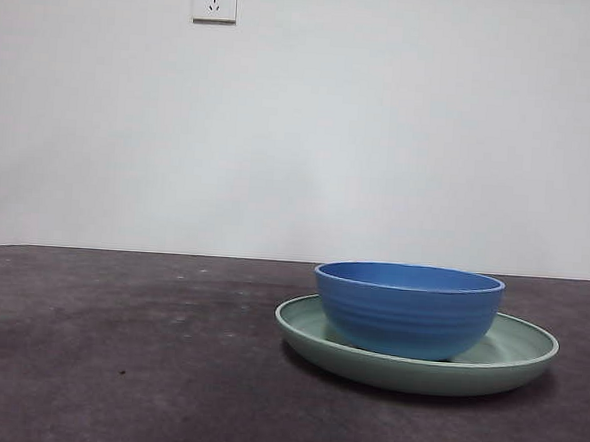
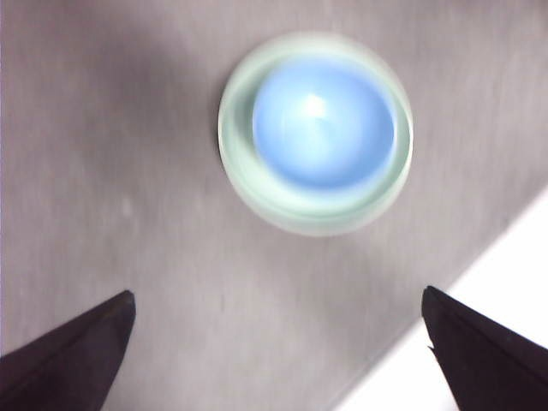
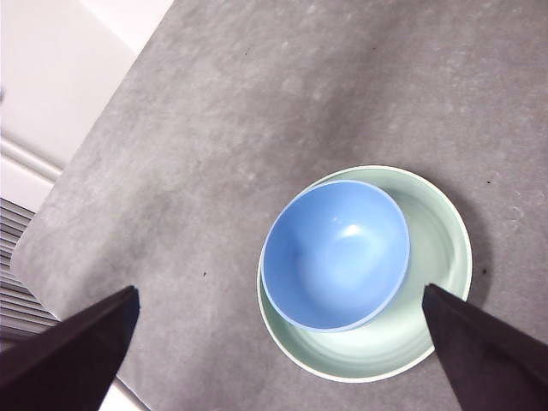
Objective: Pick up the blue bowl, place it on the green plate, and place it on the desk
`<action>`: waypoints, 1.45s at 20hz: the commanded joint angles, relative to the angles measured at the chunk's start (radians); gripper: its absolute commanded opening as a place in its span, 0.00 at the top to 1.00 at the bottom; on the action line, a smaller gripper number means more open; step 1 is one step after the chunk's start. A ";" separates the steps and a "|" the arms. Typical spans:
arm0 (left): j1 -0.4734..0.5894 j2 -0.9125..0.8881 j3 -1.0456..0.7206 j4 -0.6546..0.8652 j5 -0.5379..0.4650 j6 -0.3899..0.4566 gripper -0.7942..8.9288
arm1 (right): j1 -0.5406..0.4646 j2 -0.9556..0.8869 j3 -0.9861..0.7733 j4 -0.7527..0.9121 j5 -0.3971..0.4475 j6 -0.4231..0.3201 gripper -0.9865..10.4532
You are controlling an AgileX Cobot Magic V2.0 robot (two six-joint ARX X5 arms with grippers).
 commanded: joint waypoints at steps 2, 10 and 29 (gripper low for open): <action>0.002 -0.212 -0.236 0.108 -0.002 0.043 0.20 | 0.000 0.008 0.015 -0.005 0.002 -0.011 0.36; 0.004 -0.709 -0.772 0.447 0.008 -0.003 0.20 | 0.000 0.008 0.015 -0.005 0.002 -0.011 0.36; 0.004 -0.917 -0.990 0.521 0.008 -0.086 0.20 | 0.060 0.101 0.015 -0.164 0.267 -0.042 0.36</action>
